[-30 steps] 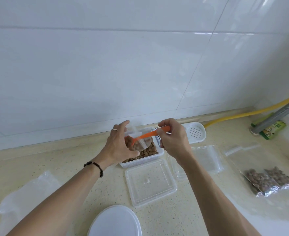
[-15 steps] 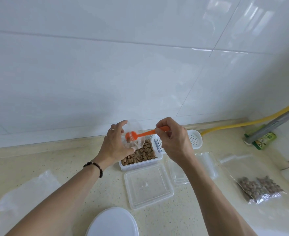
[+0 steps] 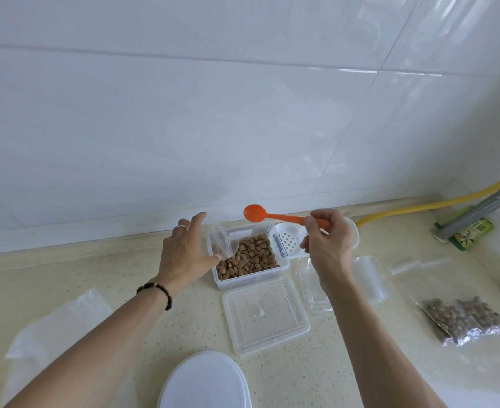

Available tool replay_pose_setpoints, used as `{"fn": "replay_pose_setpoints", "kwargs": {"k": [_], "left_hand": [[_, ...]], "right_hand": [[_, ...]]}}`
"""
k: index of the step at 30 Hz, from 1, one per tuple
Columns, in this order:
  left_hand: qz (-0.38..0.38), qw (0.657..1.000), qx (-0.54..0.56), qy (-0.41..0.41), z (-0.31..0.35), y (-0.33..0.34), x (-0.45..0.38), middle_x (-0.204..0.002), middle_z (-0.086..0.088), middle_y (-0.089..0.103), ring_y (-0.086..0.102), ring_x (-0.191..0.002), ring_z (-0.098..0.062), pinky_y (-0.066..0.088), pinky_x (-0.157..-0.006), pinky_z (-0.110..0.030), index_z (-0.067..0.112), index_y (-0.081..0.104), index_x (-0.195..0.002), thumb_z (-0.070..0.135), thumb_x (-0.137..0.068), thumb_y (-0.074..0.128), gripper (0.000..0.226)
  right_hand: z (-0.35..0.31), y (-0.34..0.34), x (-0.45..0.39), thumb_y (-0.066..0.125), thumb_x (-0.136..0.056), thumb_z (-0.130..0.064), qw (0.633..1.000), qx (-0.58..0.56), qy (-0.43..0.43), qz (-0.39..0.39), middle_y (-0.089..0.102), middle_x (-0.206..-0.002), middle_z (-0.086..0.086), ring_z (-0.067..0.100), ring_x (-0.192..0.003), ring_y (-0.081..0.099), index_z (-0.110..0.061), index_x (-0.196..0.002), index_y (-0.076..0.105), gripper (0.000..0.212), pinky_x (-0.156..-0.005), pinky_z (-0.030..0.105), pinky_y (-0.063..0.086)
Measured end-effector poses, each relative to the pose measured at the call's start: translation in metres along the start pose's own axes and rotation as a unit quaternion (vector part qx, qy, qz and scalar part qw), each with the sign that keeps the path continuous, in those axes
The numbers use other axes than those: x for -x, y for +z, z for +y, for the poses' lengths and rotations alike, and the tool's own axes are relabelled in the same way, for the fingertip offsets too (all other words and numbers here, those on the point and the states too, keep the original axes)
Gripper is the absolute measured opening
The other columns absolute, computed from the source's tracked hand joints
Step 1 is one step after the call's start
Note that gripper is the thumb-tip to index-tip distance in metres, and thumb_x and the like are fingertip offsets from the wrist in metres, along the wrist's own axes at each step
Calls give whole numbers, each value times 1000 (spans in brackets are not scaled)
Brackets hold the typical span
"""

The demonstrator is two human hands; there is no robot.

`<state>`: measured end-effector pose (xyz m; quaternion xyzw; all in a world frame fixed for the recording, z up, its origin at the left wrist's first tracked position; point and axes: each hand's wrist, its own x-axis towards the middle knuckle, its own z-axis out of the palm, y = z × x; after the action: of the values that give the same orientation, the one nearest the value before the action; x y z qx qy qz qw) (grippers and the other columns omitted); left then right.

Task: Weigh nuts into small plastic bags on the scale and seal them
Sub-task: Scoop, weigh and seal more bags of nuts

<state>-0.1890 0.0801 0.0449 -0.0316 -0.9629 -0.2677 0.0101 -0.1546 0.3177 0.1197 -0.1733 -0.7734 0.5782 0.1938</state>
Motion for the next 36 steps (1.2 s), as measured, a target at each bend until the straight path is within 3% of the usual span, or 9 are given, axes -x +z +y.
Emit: {"fn": "replay_pose_setpoints", "kwargs": {"k": [2,5,8,11,14,16,26,32,36], "left_hand": [[-4,1000,-6,1,-9,0,3,-118,-8,47,50,-111,-26,40,-87,-37,24,29,-144,35,-67,79,92],[-1,999,-35,16,-20,-2,7,-112,-6,49,52,-105,-27,41,-83,-38,24,33,-142,32,-65,79,90],[-2,998,-64,24,-26,-6,9,-107,-5,49,54,-100,-27,41,-79,-37,23,35,-140,30,-64,79,88],[-3,997,-77,28,-31,-7,11,-106,-5,50,55,-100,-26,43,-79,-37,23,35,-139,31,-63,80,89],[-6,996,-81,30,-33,-8,13,-102,-1,47,55,-102,-25,45,-81,-39,24,36,-138,32,-63,80,87],[-11,996,-79,28,-33,-7,13,-105,-3,48,54,-103,-25,45,-83,-40,24,36,-139,33,-63,80,88],[-34,993,-106,49,-22,-4,5,-109,-4,51,54,-103,-23,45,-86,-39,26,34,-143,39,-66,75,89],[-52,988,-128,61,-9,-1,-1,-104,-3,52,57,-100,-25,44,-81,-36,26,40,-139,33,-67,72,79],[-55,989,-127,55,3,-3,-9,-93,3,42,57,-95,-24,41,-75,-34,27,45,-132,37,-67,73,72]], "right_hand": [[27,2,0,60,-93,-10,998,43,43,-4,67,-87,7,20,-53,62,-21,-86,59,13,-46,25,47],[61,10,10,57,-94,-13,990,128,45,-28,65,-83,-6,29,-70,67,-27,-85,57,17,-61,40,55],[80,21,21,53,-96,-12,982,169,39,-70,64,-81,-5,26,-63,62,-21,-91,57,12,-62,46,56],[84,33,29,52,-97,-11,980,154,54,-114,64,-81,-1,25,-57,60,-19,-91,57,11,-55,43,55],[79,41,31,50,-98,-10,978,118,103,-140,61,-83,1,18,-50,57,-18,-93,56,11,-44,27,48],[77,43,30,50,-99,-10,976,94,137,-143,61,-87,2,15,-48,57,-18,-96,56,10,-46,25,46],[79,31,21,50,-100,-8,969,-22,245,-27,65,-88,15,10,-40,51,-11,-103,57,8,-43,24,46],[67,10,11,48,-100,-7,970,-59,237,-4,68,-90,15,10,-40,49,-10,-102,56,9,-44,24,44],[43,-2,-5,48,-99,-7,978,-67,197,2,68,-87,14,9,-38,47,-10,-103,56,9,-42,23,43]]}}
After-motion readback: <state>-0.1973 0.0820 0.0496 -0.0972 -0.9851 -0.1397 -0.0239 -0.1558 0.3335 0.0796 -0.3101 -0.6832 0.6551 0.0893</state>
